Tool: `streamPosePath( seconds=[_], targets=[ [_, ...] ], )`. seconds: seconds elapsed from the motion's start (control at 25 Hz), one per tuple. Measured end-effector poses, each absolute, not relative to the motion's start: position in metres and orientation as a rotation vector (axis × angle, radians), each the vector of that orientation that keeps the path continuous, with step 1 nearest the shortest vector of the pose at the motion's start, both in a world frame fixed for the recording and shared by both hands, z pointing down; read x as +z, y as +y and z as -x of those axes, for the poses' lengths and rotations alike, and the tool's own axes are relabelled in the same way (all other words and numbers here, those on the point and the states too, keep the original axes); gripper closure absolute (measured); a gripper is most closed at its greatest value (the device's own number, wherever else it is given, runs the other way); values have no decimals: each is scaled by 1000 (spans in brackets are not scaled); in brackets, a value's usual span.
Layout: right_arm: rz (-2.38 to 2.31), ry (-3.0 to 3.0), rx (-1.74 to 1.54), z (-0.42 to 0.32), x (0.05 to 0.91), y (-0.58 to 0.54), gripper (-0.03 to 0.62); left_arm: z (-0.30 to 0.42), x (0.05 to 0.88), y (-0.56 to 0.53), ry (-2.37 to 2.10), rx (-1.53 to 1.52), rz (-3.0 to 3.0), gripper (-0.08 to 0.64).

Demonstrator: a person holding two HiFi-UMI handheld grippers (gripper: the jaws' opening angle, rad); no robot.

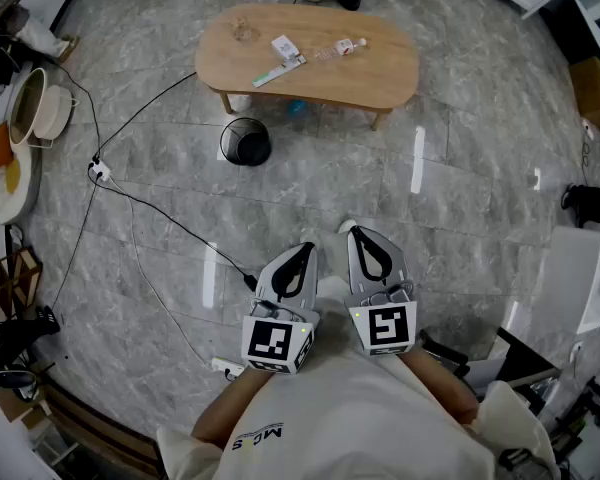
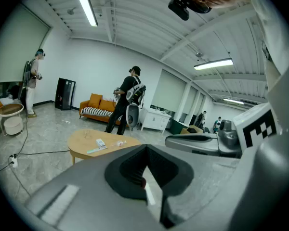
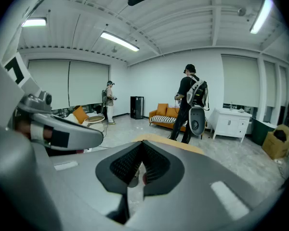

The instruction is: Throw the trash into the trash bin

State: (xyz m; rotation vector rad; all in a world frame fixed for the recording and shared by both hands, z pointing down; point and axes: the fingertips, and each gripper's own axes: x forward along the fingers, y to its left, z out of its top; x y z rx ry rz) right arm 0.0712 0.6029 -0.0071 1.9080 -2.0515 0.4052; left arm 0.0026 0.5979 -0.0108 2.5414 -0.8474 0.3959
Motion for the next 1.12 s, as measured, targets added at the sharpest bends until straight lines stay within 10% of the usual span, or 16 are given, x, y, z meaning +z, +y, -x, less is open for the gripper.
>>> streamPosePath(
  seconds=[1.12],
  targets=[
    [-2091, -2081, 576, -249, 8, 695, 569, -168, -5, 658, -776, 486, -2597, 559]
  ],
)
